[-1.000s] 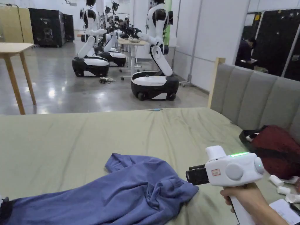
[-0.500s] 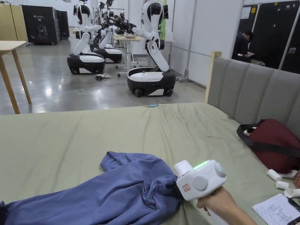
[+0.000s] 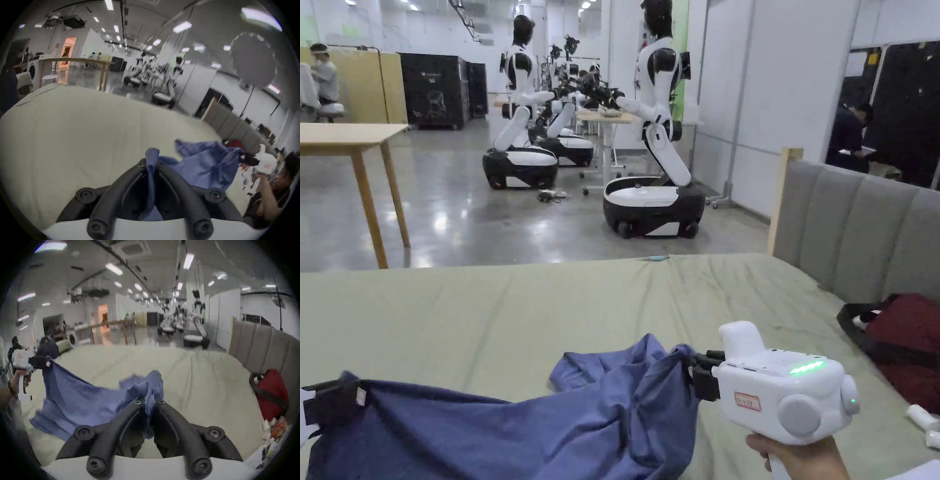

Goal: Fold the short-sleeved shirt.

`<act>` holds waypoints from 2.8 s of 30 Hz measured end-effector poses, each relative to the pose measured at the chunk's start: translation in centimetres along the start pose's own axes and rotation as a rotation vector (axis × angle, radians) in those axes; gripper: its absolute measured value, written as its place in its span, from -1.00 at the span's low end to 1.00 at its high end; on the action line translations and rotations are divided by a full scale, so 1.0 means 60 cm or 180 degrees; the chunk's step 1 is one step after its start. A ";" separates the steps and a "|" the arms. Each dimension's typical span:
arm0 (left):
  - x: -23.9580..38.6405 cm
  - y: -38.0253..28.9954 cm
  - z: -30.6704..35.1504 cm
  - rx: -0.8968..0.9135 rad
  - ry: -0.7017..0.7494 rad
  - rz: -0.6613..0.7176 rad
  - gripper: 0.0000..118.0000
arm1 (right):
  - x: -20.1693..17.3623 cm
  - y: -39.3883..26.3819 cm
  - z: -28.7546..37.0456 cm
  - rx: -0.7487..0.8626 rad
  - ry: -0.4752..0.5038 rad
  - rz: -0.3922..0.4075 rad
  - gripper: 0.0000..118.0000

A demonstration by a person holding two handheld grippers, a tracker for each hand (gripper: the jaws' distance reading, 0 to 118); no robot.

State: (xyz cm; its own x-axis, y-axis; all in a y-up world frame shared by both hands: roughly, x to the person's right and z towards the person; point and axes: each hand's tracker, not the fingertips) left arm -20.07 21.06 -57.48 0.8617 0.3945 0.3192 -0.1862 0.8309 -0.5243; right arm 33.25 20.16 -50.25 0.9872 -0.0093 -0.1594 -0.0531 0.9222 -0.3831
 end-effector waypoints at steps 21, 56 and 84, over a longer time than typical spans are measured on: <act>0.140 0.461 0.102 0.1208 0.0580 -0.1059 -0.93 | -0.131 0.503 0.010 0.1230 -0.0395 0.0277 -0.84; 0.035 0.221 -0.084 0.0739 0.0439 -0.1004 -0.93 | -0.048 0.299 -0.145 0.0577 -0.0203 -0.0154 -0.84; -0.110 -0.278 0.290 -0.0501 0.0709 -0.0204 -0.93 | -0.041 -0.209 0.231 -0.1563 -0.0328 0.0313 -0.84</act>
State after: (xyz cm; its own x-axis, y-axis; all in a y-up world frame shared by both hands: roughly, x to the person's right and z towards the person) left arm -30.85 11.45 -37.10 0.9551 0.2326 0.1834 -0.0673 0.7733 -0.6304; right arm 33.56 13.98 -32.46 0.9823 0.1295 -0.1350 -0.1866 0.6262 -0.7570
